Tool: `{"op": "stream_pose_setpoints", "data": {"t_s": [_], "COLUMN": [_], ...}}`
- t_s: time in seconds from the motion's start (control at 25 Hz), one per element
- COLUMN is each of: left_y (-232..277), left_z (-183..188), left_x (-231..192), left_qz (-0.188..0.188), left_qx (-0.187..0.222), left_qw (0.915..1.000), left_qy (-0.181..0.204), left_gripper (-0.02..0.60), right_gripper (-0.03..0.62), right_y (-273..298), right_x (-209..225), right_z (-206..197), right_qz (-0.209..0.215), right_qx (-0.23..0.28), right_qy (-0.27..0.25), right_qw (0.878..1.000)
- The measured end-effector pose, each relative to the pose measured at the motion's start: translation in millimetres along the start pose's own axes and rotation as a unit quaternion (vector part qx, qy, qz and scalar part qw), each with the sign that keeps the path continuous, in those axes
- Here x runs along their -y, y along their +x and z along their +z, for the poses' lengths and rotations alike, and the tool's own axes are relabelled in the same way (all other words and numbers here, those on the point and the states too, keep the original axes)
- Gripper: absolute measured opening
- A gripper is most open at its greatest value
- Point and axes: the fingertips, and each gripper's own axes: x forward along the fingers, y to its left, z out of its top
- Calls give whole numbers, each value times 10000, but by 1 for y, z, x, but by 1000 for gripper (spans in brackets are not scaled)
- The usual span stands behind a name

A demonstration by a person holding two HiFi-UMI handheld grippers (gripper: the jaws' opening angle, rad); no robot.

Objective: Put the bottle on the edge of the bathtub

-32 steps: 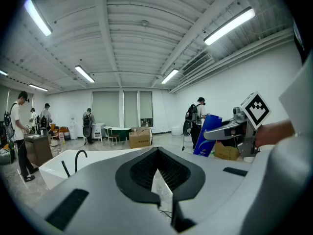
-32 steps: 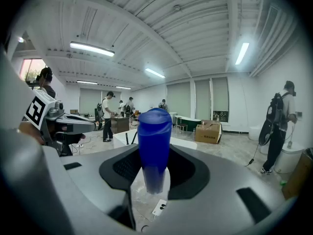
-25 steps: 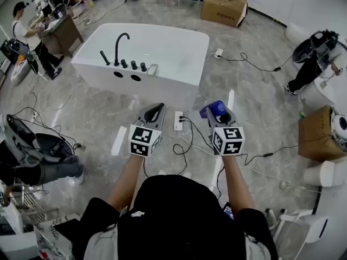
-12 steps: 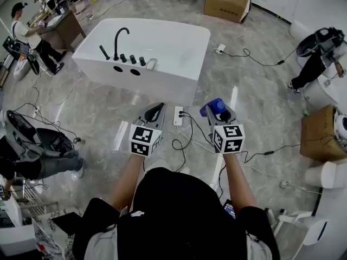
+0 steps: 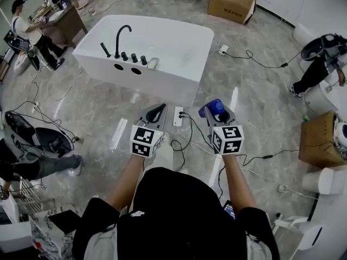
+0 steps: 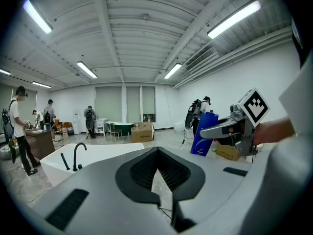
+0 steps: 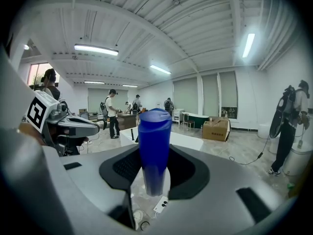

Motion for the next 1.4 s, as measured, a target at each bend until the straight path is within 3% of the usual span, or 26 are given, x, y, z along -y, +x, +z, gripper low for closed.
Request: {"op": "stream_pose_setpoints", "data": {"t_s": [0.24,0.72,1.0,1.4], "left_y": [29,124,175,233], "left_z": [2,25,37,35], "left_x": [-29,-143,-204,-255], "left_qz": [35,103,-67,-453], "left_qx": [26,-3,-53,-202], "left_qw": [10000,9998,9997,9985], "left_qy": [-61,-146,-246,-238], "left_gripper": [11,11,11,11], "right_gripper": [163,163,163,163], "right_y": [43,181,245,307], "right_x": [7,33,49,59], "right_z": [10,57,86,92], "right_qz": [67,109,-96,-353], "right_qx": [-56,-86,-136,-299], "right_qy": [-59,-68,-32,110], "right_qw": [9999,9999,9999,9989]}}
